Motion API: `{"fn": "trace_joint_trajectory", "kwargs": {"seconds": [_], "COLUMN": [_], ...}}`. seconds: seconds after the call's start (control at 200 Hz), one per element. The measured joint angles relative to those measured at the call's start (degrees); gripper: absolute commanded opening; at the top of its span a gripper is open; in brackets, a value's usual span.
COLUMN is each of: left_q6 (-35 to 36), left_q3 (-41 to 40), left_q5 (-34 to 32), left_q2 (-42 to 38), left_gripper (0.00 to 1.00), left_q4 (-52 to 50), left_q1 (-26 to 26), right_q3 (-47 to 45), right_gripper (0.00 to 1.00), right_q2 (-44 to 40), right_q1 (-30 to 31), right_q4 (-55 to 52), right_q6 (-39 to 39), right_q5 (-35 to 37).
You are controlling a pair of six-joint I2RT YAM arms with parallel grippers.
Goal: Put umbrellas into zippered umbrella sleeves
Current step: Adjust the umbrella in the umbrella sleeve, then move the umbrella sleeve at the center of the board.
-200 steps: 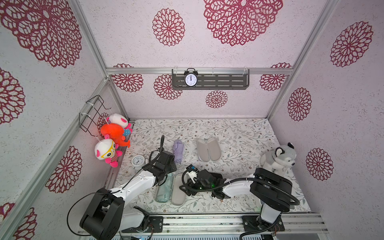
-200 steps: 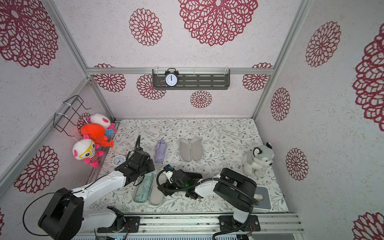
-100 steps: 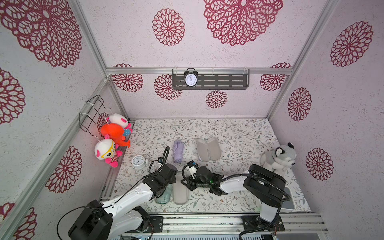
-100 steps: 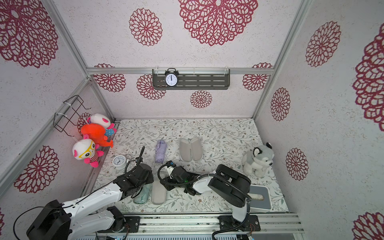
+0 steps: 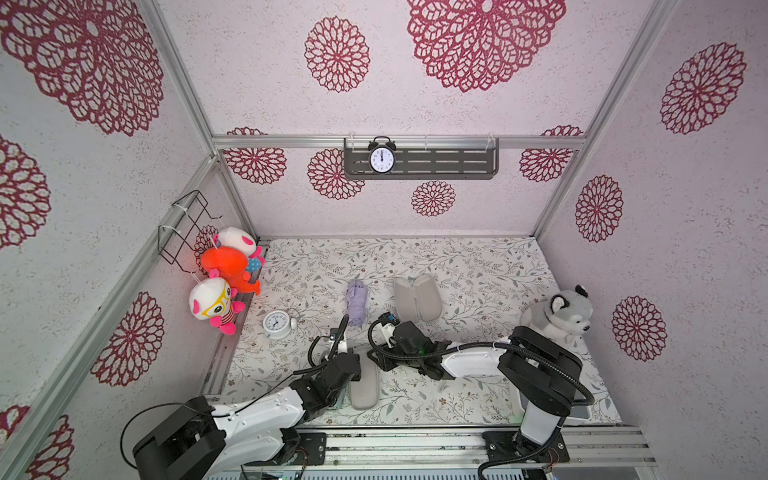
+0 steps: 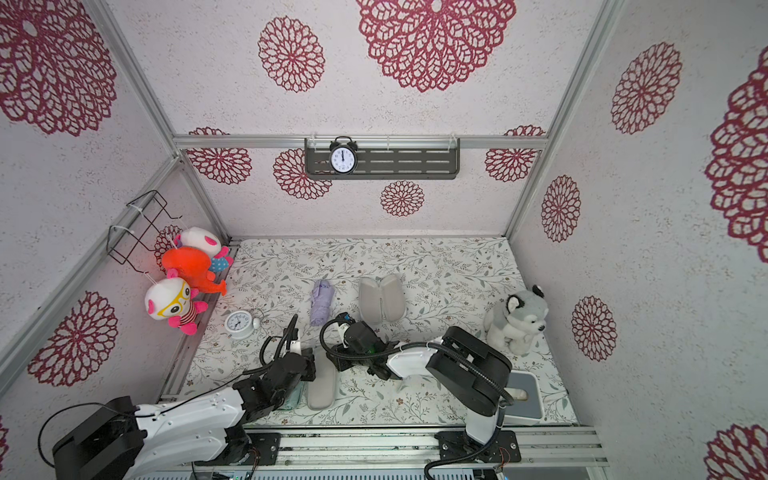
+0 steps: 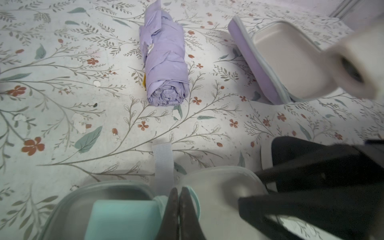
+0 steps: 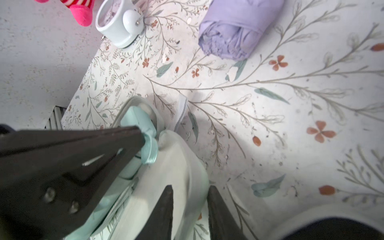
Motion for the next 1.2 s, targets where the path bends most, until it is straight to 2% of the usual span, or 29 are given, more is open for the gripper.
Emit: {"fn": "trace_joint_trajectory", "kwargs": {"seconds": [0.13, 0.165, 0.285, 0.365, 0.435, 0.52, 0.63, 0.736, 0.971, 1.201], "left_q6": [1.7, 2.1, 2.2, 2.1, 2.2, 2.2, 2.3, 2.7, 3.1, 3.4], "left_q3": [-5.0, -6.1, -7.7, -7.5, -7.1, -6.2, -4.3, -3.9, -3.3, -4.3], "left_q5": [0.5, 0.9, 0.9, 0.9, 0.9, 0.9, 0.8, 1.1, 1.9, 3.2], "left_q2": [-9.6, -12.1, -15.7, -14.3, -10.3, -4.6, -0.3, 1.1, 3.9, 3.3], "left_gripper": [0.0, 0.04, 0.0, 0.0, 0.0, 0.0, 0.0, 0.0, 0.0, 0.0], "left_q4": [1.9, 2.2, 2.0, 2.3, 3.4, 4.6, 6.1, 7.1, 8.9, 11.1], "left_q1": [-0.1, -0.1, -0.1, 0.0, 0.0, 0.0, 0.0, 0.0, 0.1, 0.2], "right_q3": [0.0, 0.0, 0.0, 0.2, 0.3, -0.2, -0.2, -0.1, -1.4, -2.6], "right_gripper": [0.32, 0.32, 0.31, 0.33, 0.43, 0.5, 0.6, 0.65, 0.62, 0.59], "right_q2": [0.0, 0.0, 0.0, 0.3, 0.5, 0.2, -2.2, -5.6, -10.1, -9.5], "right_q1": [0.3, 0.5, 1.0, 1.5, 1.8, 2.1, 2.5, 3.0, 4.6, 7.9], "right_q4": [0.9, 1.2, 2.8, 3.7, 4.5, 4.3, -0.8, -5.7, -13.2, -13.8], "right_q6": [0.4, 0.6, 1.1, 1.3, 1.9, 1.5, 0.6, 0.2, 3.7, 6.7], "right_q5": [0.1, 0.1, 0.1, 0.1, 0.0, 1.0, 3.6, 5.7, 7.3, 6.2]}}
